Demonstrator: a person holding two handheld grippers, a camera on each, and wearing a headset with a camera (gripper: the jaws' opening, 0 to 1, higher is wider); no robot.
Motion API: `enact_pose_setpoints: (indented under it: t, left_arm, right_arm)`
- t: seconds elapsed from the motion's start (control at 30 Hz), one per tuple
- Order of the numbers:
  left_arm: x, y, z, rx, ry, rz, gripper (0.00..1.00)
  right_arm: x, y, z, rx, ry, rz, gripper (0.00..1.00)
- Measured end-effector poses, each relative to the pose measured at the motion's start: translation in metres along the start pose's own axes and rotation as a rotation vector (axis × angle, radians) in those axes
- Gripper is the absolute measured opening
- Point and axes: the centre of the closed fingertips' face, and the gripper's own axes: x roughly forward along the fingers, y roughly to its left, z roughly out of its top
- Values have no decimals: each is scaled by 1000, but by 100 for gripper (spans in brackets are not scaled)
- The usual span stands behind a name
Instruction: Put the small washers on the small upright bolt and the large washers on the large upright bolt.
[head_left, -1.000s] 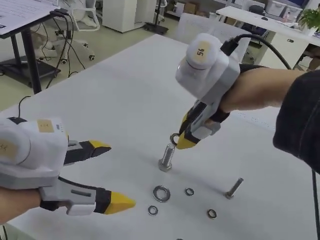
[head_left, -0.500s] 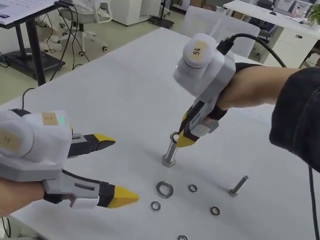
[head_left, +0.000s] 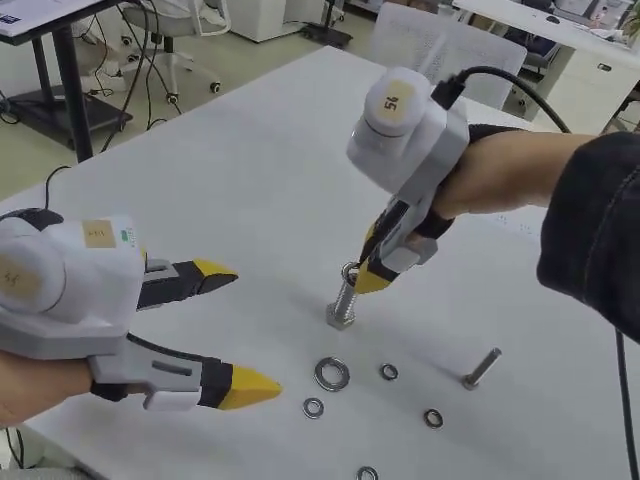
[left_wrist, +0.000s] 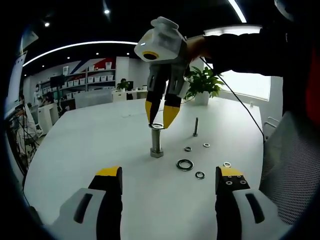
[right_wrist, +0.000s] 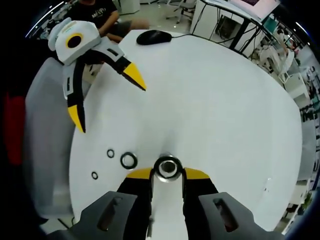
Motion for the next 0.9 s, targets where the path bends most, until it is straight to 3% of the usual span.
enact_pose_setpoints:
  t: [0.23,0.9]
  left_arm:
    - [0,0,3,9,-29,-5,76]
    - [1,-3,4,47,-37,-20,76]
  right_arm:
    - [4,-2,0,1,4,2,23]
    - [15,0,-1,5,16,26,23]
